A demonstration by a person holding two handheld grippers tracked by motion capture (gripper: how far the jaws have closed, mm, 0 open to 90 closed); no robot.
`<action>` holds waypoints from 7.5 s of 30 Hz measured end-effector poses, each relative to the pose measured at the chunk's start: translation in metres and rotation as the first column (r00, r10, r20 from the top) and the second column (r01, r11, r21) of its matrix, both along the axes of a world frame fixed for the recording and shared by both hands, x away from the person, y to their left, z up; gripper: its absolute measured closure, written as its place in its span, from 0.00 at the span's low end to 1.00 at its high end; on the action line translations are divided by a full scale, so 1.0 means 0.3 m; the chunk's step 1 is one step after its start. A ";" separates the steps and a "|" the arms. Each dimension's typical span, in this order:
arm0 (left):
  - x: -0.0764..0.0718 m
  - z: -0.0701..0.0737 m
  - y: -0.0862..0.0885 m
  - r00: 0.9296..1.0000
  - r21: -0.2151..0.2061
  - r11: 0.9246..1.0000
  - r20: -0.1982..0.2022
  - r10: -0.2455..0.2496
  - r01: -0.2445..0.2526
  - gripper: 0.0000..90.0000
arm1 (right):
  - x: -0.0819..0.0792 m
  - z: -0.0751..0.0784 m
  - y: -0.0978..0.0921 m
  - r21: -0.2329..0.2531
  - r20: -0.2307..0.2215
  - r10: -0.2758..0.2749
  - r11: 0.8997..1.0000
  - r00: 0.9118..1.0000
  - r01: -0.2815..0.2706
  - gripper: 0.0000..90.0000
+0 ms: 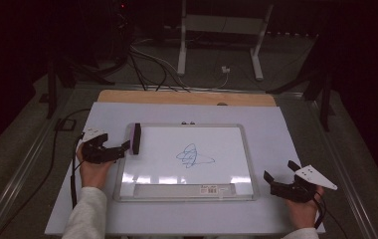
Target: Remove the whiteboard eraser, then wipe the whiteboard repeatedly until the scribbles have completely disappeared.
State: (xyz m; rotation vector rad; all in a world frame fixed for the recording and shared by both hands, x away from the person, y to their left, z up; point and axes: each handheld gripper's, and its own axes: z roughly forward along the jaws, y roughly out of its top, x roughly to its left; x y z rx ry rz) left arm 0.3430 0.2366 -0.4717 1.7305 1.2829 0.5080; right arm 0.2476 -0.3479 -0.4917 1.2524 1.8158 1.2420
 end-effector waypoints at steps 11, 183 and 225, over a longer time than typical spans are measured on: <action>0.042 -0.010 -0.037 0.999 0.008 1.000 -0.035 -0.017 0.017 0.11 | 0.000 0.000 0.001 -0.004 0.000 0.003 1.000 1.000 -0.003 0.00; 0.136 -0.058 -0.401 0.954 0.150 0.956 -0.202 -0.221 0.253 0.46 | 0.007 -0.003 0.020 -0.050 -0.011 0.021 0.999 1.000 -0.021 0.00; 0.054 -0.091 -0.583 0.897 0.209 0.881 -0.232 -0.377 0.424 0.46 | 0.004 -0.003 0.018 -0.049 -0.011 0.014 0.999 1.000 -0.014 0.00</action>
